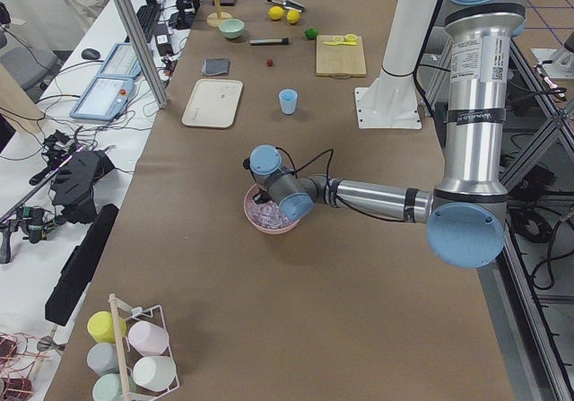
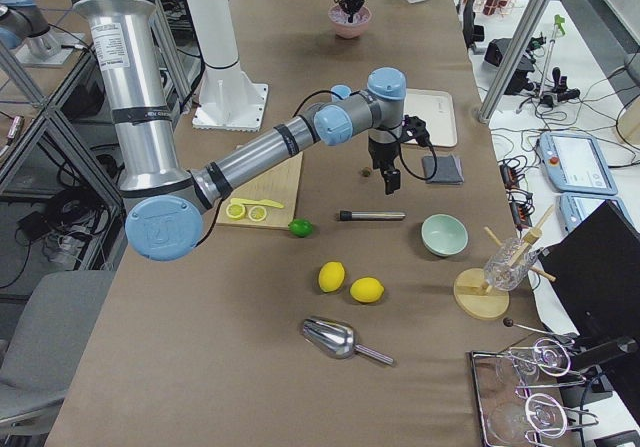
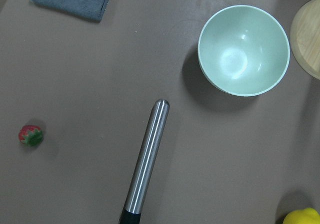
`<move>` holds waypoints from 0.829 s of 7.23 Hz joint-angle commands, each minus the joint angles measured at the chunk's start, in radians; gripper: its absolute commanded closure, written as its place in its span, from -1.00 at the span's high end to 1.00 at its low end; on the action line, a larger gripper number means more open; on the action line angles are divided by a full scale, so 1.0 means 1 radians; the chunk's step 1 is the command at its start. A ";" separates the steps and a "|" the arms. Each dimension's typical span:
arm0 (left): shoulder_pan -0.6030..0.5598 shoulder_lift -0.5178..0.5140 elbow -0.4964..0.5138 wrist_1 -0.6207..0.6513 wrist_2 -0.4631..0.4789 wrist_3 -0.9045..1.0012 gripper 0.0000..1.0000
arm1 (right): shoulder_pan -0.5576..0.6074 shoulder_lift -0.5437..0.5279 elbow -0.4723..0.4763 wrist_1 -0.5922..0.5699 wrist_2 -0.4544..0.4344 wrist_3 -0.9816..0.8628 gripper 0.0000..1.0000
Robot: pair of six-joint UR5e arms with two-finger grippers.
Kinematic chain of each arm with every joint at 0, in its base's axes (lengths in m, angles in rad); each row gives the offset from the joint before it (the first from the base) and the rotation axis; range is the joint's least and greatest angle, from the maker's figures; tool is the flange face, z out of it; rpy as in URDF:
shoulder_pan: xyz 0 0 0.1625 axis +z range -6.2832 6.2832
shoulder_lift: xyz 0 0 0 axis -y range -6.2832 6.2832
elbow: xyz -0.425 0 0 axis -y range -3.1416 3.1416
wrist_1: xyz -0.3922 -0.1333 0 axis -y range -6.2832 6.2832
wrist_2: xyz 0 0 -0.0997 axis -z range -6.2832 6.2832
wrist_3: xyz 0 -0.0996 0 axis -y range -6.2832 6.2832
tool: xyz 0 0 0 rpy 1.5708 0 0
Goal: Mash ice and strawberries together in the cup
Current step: 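Lower the left gripper into the ice cubes in the pink bowl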
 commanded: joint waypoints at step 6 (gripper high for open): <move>-0.040 0.000 0.027 0.003 0.047 -0.007 0.93 | -0.011 -0.001 0.002 0.002 0.003 0.023 1.00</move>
